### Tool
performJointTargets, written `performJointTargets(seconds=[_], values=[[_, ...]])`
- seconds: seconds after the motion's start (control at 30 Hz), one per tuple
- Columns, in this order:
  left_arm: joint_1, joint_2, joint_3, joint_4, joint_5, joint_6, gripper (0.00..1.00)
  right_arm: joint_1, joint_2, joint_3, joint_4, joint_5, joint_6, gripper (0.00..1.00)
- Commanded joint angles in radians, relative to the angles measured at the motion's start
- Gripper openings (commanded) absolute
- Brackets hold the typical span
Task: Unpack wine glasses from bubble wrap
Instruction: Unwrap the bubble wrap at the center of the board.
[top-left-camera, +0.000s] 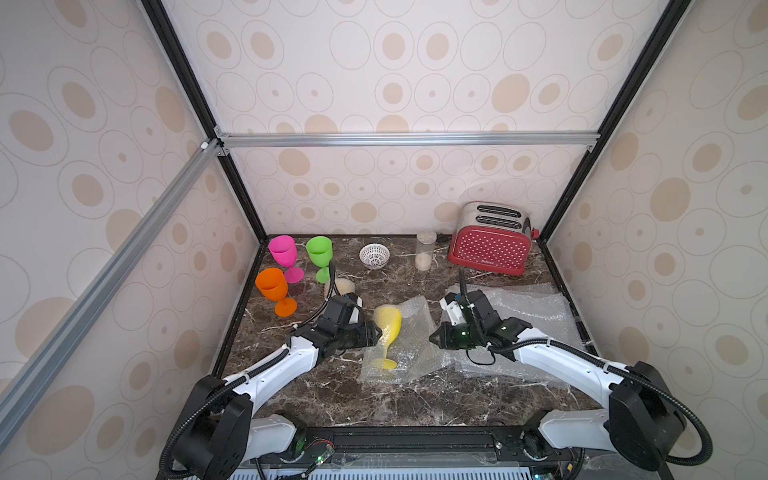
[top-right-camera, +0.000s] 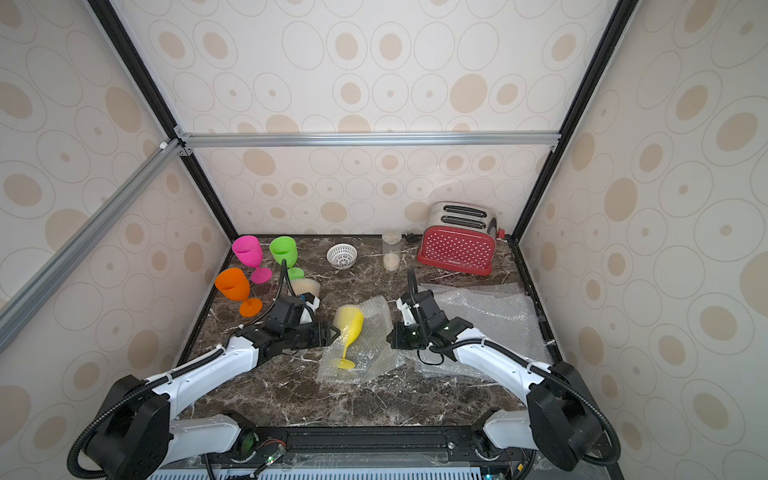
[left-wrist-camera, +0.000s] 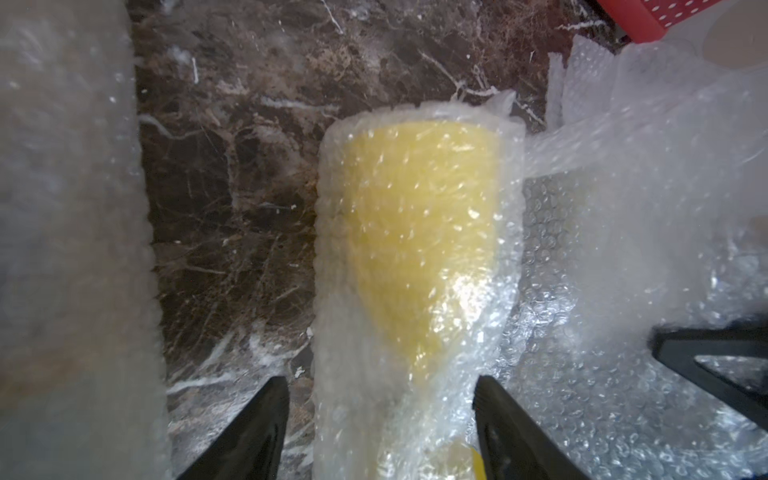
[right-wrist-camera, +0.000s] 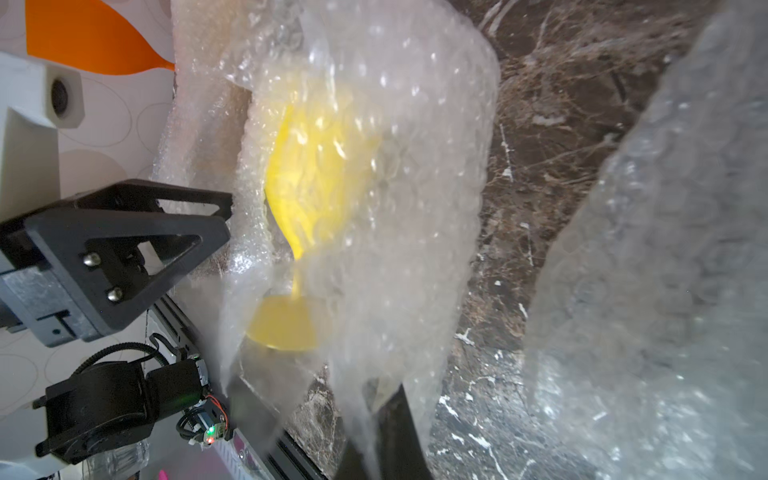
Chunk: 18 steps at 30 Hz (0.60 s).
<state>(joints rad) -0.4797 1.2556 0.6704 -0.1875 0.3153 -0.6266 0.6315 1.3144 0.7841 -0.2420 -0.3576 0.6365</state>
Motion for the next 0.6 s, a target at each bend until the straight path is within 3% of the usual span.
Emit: performJointTargets(seconds=[0.0, 0.17, 0.27, 0.37, 0.5, 0.57], values=[[0.001, 0.039, 0.065, 0.017, -0.016, 0.069, 0.78, 0.030, 0.028, 0.041, 0.032, -0.011, -0.010, 0.00], [0.001, 0.133, 0.117, 0.028, -0.020, 0.113, 0.75, 0.047, 0.041, 0.056, 0.028, -0.002, -0.008, 0.00], [0.001, 0.163, 0.133, 0.044, -0.027, 0.121, 0.68, 0.047, 0.009, 0.054, -0.008, 0.054, -0.015, 0.00], [0.004, 0.187, 0.146, 0.008, -0.081, 0.130, 0.53, 0.047, -0.049, 0.030, -0.036, 0.147, -0.011, 0.00], [0.021, 0.163, 0.121, 0.008, -0.104, 0.113, 0.26, 0.036, -0.130, -0.005, -0.094, 0.250, 0.007, 0.00], [0.031, 0.151, 0.106, 0.012, -0.092, 0.110, 0.21, 0.015, -0.155, -0.027, -0.128, 0.292, 0.040, 0.00]])
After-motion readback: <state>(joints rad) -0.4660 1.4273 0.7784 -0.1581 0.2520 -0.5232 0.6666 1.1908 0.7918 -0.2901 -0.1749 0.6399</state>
